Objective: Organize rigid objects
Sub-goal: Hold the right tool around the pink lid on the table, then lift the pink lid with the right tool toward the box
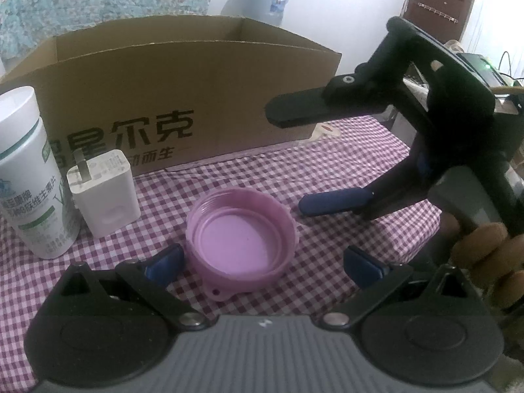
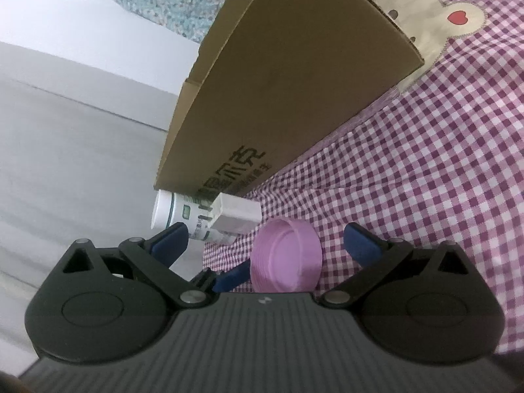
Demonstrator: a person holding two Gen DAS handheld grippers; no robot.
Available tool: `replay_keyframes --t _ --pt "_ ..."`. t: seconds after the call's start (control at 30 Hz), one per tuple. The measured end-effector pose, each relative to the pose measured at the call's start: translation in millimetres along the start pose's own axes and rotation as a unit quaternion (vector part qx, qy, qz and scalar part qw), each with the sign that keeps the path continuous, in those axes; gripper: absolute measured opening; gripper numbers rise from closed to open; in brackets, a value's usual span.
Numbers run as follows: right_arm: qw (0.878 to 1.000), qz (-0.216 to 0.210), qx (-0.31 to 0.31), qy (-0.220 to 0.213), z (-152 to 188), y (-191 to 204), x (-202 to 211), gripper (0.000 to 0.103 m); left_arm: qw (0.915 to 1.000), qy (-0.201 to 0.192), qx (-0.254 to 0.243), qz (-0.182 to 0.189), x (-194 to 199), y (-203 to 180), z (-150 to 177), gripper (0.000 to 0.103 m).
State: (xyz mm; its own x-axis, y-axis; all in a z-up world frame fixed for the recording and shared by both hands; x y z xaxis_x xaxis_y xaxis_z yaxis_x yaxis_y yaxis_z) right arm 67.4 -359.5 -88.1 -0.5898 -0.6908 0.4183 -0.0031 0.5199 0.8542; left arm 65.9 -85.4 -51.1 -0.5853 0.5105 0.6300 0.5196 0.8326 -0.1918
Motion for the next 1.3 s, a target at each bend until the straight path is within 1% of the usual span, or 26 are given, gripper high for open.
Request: replay_keyframes --t 0.23,0.5,0.63,0.77,0.87,0.93,1.07,1.1,1.17,1.23,1.27,1.3 --pt "1.0 -0.004 0.004 0.007 -0.2 -1.0 1.0 0.102 1.0 0.001 -0.001 -0.002 2.0 -1.3 -0.4 0.103" --pt "1.0 -0.028 -0.001 -0.002 1.9 -2.7 4.6 0.102 1.0 0.003 -0.005 -0.005 -1.2 -3.1 -0.1 0.103" --pt "1.0 -0.028 0.003 0.0 2.2 -1.7 4.7 0.102 1.0 0.004 -0.007 -0.005 -1.4 -2.6 0.1 0.103" --pt "1.0 -0.011 0.015 0.005 7.0 3.3 2.6 0.102 0.9998 0.007 -0.019 -0.006 -3.4 -3.8 0.0 0.103" --pt "0.998 0.011 0.059 -0.002 13.7 10.4 4.5 0.101 0.9996 0.01 -0.026 -0.005 -4.0 -4.0 0.1 0.103" --pt "0.994 0.037 0.104 -0.012 18.0 17.6 6.8 0.101 0.9996 0.01 -0.025 -0.003 -4.3 -3.2 -0.2 0.103" --pt "0.979 0.087 0.185 -0.027 26.3 32.7 8.5 0.1 0.9996 0.009 -0.026 -0.001 -4.4 -1.7 -0.6 0.103" --pt "0.975 0.096 0.197 -0.03 28.0 34.9 8.3 0.098 0.9995 0.009 -0.031 -0.005 -4.1 -2.5 -0.4 0.102" --pt "0.97 0.109 0.215 -0.031 31.2 38.3 5.7 0.093 0.999 0.007 -0.042 -0.013 -3.1 -4.7 0.5 0.097" --pt "0.965 0.12 0.23 -0.03 34.2 41.2 3.5 0.084 0.9983 0.006 -0.054 -0.023 -3.9 -7.5 0.9 0.093" --pt "0.963 0.125 0.237 -0.029 35.9 42.4 1.1 0.081 0.9979 0.005 -0.058 -0.028 -3.9 -8.1 1.0 0.09" --pt "0.961 0.131 0.244 -0.028 37.4 43.7 -0.9 0.076 0.9975 0.004 -0.063 -0.032 -4.0 -8.3 1.1 0.089"
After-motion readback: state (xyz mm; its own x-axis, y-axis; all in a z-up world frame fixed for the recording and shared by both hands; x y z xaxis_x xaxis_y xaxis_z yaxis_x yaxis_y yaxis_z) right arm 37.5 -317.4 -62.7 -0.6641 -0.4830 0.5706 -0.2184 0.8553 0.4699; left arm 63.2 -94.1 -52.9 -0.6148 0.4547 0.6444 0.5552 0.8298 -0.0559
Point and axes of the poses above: each gripper's, at about its wrist camera, not at the fingertips, and x roughly against the way its jaws point, y to its left, z to its underside, the point moved 2 cm from there along -x, roughly the way its jaws point, and after that the axes turned 7 degrees about -y, right-handed, at the moved point
